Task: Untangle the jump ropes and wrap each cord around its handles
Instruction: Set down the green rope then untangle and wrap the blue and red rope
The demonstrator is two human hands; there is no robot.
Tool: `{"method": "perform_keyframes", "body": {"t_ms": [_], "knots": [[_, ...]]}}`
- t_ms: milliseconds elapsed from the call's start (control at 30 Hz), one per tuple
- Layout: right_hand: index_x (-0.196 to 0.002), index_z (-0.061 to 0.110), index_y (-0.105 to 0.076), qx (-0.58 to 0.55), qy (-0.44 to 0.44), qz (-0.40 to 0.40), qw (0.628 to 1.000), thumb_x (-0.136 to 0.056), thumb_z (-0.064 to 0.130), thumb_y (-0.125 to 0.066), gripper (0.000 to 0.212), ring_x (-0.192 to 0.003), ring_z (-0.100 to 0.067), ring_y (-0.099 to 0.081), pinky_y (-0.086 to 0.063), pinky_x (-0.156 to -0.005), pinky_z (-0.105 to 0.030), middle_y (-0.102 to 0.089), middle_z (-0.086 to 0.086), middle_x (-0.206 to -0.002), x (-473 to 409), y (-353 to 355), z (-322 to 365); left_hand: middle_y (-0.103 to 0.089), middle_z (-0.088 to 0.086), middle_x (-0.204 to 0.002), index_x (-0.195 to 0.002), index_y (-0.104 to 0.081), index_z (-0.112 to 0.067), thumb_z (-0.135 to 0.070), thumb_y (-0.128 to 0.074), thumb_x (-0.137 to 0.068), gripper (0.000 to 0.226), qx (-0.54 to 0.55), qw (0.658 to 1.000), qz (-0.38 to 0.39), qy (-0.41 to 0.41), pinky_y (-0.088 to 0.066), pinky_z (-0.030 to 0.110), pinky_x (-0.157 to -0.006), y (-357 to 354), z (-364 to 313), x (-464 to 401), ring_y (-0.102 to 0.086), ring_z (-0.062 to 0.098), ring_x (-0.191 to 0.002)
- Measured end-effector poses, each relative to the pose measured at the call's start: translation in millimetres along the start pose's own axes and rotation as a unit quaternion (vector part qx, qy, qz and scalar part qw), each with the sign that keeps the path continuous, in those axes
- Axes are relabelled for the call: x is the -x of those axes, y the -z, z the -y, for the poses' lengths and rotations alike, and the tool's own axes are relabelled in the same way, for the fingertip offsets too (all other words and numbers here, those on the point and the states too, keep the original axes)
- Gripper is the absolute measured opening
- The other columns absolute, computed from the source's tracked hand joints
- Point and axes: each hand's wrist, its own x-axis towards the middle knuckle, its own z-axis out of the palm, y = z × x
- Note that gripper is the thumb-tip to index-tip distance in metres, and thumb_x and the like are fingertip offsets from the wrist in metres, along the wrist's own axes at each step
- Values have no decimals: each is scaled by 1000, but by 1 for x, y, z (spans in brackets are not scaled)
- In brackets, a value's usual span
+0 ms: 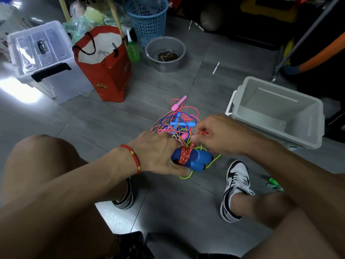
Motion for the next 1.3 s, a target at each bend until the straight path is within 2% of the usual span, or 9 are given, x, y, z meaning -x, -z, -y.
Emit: {"method": "perform_keyframes", "body": {"t_ms": [600,800,933,967,1000,1033,1067,1133,1300], "knots": [[-80,20,-70,-71,180,261,946,-97,41,-61,28,-55,-4,-44,-36,-56,-16,-52,6,-60,15,9,-9,-54,-12,-81,-81,-53,-30,-69,-57,-76,39,51,988,-3,-146,-38,21,-67,-9,16,33,-47,5,-74],[-76,21,-64,-212,165,196,943,-98,52,-49,41,-69,-23,-49,-45,-70,-45,-57,-12,-75,6,-2,-10,-56,-8,-77,-74,-54,-25,-59,-67,-75,36,152,975,-3,-164,-40,24,-64,6,16,32,-51,8,-71],[-77,18,-68,-368,131,195,900,-99,46,-55,37,-64,-19,-46,-40,-62,-44,-54,-14,-71,0,-17,-14,-56,11,-69,-74,-61,-5,-39,-70,-85,37,479,870,18,-114,-43,34,-56,23,28,37,-51,15,-61],[-79,22,-73,-427,95,193,878,-80,-24,-34,61,-62,-15,-55,-47,-60,-35,-62,-5,-71,0,-17,-15,-59,14,-68,-76,-63,-1,-39,-68,-84,39,542,837,-2,-75,-44,32,-58,24,32,37,-52,14,-63],[-79,33,-77,-454,104,196,863,-3,63,-21,99,-59,-7,-61,-50,-58,-25,-67,6,-70,3,-23,-15,-62,12,-69,-76,-66,-1,-41,-67,-82,40,588,807,-32,-34,-46,32,-61,25,34,36,-55,14,-65],[-75,37,-74,-502,130,195,833,-99,31,-60,28,-54,-4,-59,-47,-53,-18,-65,9,-66,0,-29,-16,-66,11,-71,-74,-68,-2,-42,-67,-80,41,622,781,-61,11,-47,32,-64,25,34,34,-59,17,-66],[-71,35,-66,-535,119,161,821,-86,-8,-37,54,-46,-6,-46,-39,-46,-18,-55,7,-58,-2,-29,-11,-69,12,-73,-73,-69,-2,-42,-68,-79,40,650,754,-82,54,-49,33,-67,24,32,31,-62,20,-67],[-80,20,-57,-537,76,131,830,-95,23,-53,15,-49,-9,-19,-22,-43,-18,-33,4,-59,-6,-33,-11,-73,15,-79,-79,-71,1,-34,-67,-88,36,704,692,-105,125,-52,29,-64,22,27,25,-67,21,-67],[-94,13,-62,-461,64,66,882,-104,32,-40,31,-54,-11,-35,-36,-59,-34,-34,8,-59,-12,-45,-2,-68,35,-102,-110,-63,15,-42,-64,-93,60,751,596,-123,256,-48,27,-53,15,34,14,-61,32,-79]]}}
